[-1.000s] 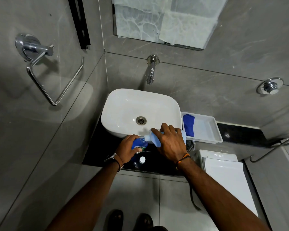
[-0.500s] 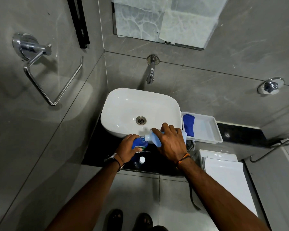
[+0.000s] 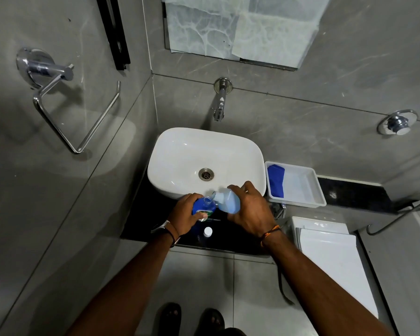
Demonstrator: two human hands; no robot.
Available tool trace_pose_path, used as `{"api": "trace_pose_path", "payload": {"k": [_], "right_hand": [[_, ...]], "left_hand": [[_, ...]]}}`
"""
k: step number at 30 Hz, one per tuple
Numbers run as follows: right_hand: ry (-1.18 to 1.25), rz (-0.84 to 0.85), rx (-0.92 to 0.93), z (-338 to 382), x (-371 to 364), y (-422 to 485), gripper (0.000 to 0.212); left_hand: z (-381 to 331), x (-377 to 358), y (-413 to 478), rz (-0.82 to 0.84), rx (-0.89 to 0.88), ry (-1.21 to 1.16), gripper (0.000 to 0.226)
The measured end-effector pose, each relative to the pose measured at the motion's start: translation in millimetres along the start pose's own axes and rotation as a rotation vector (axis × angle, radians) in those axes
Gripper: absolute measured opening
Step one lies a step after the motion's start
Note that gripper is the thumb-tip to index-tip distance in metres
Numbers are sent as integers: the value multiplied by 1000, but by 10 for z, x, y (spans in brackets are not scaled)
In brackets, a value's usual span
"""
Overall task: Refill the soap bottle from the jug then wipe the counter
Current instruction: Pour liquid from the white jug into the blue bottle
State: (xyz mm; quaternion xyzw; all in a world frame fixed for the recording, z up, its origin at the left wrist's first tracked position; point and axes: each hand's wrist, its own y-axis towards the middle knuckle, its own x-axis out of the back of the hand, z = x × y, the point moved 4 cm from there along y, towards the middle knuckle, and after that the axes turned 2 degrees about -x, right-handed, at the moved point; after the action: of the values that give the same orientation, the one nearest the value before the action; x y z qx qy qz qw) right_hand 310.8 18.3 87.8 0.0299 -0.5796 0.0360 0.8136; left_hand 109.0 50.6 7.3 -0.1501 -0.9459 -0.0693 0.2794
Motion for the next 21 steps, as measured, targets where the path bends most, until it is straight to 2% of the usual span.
{"api": "trace_pose_path", "payload": {"k": [6, 9, 15, 21], "right_hand": [[353, -74, -213, -396, -129, -70, 73], [452, -38, -297, -598, -245, -156, 70], [554, 20, -391, -865, -437, -282, 77], [592, 59, -401, -954, -557, -305, 73]], "left_hand": [[104, 106, -38, -4, 52, -7, 45], [193, 159, -97, -8, 83, -16, 49], [400, 246, -265, -3, 114, 18, 45], [625, 323, -416, -29, 194, 13, 50]]}}
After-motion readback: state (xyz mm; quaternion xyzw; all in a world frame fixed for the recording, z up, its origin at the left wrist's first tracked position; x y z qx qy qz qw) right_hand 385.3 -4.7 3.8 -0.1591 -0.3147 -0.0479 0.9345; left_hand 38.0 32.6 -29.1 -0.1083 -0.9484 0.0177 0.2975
